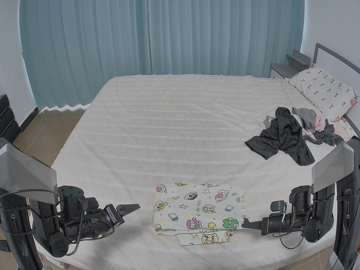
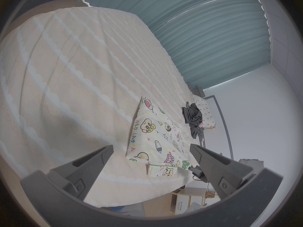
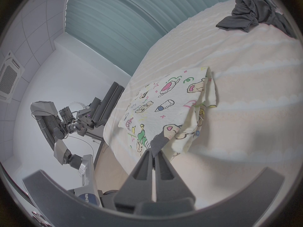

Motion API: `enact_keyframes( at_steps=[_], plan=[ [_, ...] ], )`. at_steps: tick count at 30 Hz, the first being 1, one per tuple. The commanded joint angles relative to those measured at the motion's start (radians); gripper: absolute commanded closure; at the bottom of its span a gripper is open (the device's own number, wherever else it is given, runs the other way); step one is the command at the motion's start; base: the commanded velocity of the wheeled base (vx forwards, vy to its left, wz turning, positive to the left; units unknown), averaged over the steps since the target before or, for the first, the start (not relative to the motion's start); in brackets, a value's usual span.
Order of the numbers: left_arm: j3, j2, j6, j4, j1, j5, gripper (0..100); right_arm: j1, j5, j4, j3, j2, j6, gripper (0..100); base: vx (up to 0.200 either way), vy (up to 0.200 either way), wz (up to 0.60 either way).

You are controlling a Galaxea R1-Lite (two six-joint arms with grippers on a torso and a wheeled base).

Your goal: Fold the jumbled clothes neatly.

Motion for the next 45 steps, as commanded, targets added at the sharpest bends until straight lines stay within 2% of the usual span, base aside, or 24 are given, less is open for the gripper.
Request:
enact_keyframes(
  at_steps=[1, 18, 22, 25, 31, 32, 40, 41, 42, 43, 45],
  plan=[
    [0.000, 0.002, 0.000, -0.018, 0.000, 0.000, 0, 0.019, 0.000, -0.007, 0.014, 0.011, -0.002, 100, 0.000, 0.000, 0.00],
    [0.002, 0.002, 0.000, -0.018, 0.000, 0.003, 0, 0.030, -0.003, 0.025, 0.045, 0.028, -0.019, 100, 0.000, 0.000, 0.00],
    [0.002, 0.002, 0.000, -0.018, 0.000, 0.003, 0, 0.031, -0.004, 0.033, 0.060, 0.029, -0.053, 100, 0.000, 0.000, 0.00],
    [0.000, 0.002, 0.000, -0.018, -0.001, 0.003, 0, 0.025, -0.007, 0.033, 0.072, 0.045, -0.110, 100, 0.000, 0.000, 0.00],
    [0.000, 0.002, 0.000, -0.018, -0.001, 0.003, 0, 0.024, -0.015, 0.033, 0.072, 0.049, -0.121, 100, 0.000, 0.000, 0.00],
    [0.000, 0.002, 0.000, -0.018, -0.001, 0.003, 0, 0.022, -0.015, 0.033, 0.072, 0.051, -0.131, 0, 0.000, 0.000, 0.00],
    [-0.004, 0.002, 0.000, -0.018, -0.001, 0.002, 0, -0.051, -0.040, 0.016, 0.057, 0.022, -0.162, 0, 0.000, 0.000, 0.00],
    [-0.004, 0.002, 0.000, -0.018, 0.000, 0.000, 0, -0.068, -0.075, 0.011, 0.009, -0.015, -0.157, 0, 0.000, 0.000, 0.00],
    [-0.004, 0.002, 0.000, -0.018, 0.000, 0.000, 0, -0.068, -0.075, 0.011, 0.009, -0.015, -0.157, 0, 0.000, 0.000, 0.00],
    [-0.006, 0.004, 0.000, -0.018, -0.001, -0.003, 0, -0.061, -0.138, 0.022, -0.055, -0.024, -0.147, 0, 0.000, 0.000, 0.00],
    [-0.009, 0.004, -0.002, -0.018, -0.003, -0.007, 0, -0.044, -0.210, 0.024, -0.133, -0.020, -0.119, 0, 0.000, 0.000, 0.00]
  ],
)
